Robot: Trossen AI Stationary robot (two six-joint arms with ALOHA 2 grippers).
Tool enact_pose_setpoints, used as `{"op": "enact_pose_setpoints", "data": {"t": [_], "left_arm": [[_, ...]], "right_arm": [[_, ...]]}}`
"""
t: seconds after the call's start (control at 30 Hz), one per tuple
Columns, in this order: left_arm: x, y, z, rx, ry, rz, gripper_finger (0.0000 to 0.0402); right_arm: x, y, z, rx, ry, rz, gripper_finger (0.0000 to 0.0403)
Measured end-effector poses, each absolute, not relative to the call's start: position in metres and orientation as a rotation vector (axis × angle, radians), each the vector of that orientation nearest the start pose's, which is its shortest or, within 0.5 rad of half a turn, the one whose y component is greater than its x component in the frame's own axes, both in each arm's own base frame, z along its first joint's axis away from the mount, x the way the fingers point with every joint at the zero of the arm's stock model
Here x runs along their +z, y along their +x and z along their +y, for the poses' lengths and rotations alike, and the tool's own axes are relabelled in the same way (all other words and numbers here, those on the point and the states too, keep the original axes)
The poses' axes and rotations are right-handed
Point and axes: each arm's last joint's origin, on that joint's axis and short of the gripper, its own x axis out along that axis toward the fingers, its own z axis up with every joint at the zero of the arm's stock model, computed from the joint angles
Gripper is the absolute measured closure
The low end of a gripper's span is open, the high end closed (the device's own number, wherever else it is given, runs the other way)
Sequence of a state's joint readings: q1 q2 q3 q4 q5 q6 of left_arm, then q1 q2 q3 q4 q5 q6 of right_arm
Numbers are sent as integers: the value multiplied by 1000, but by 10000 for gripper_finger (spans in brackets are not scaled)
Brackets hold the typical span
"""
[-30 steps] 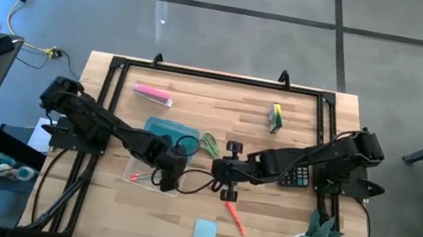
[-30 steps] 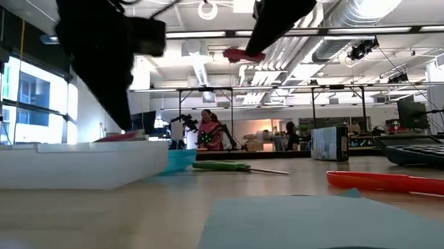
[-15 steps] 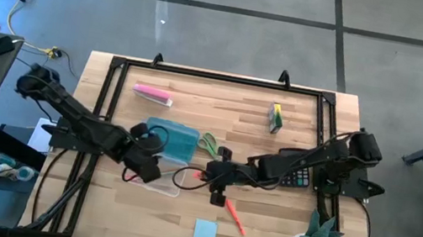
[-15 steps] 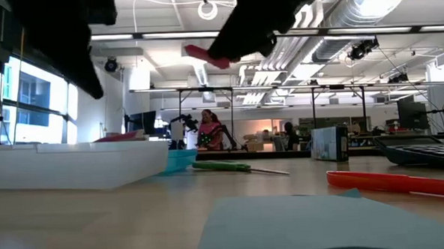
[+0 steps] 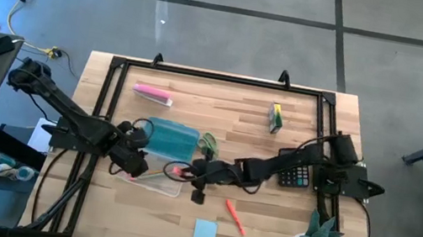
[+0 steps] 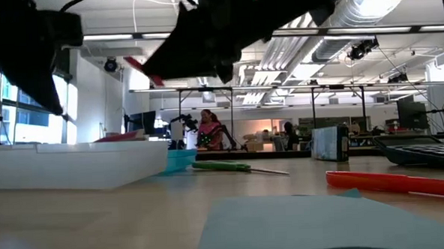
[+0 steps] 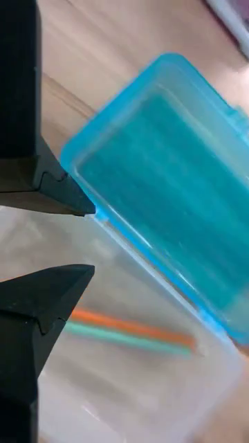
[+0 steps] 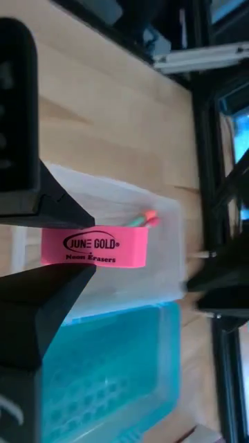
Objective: Pack school essentials
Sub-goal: Put the pink eraser into the supply box
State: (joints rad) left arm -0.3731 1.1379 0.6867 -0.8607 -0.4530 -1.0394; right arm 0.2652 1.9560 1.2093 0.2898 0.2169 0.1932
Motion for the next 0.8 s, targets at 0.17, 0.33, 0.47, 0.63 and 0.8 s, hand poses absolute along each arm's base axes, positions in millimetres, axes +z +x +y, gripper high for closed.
{"op": "enact_pose_setpoints", "data": {"t": [0.17, 0.33, 0.47, 0.63, 0.8], "left_arm": [[203, 159, -54, 713, -425, 1033, 284], [198, 150, -56, 792, -466, 1113, 284], [193, 147, -59, 836, -503, 1200, 284], [185, 148, -65, 855, -511, 1259, 284], [180, 150, -66, 876, -492, 1289, 284]], "right_arm": [[164, 423, 100, 1, 90, 427, 336], [145, 433, 95, -4, 94, 436, 336], [135, 438, 94, 13, 87, 448, 336], [129, 442, 90, 20, 135, 477, 336], [125, 444, 89, 29, 152, 495, 311]]}}
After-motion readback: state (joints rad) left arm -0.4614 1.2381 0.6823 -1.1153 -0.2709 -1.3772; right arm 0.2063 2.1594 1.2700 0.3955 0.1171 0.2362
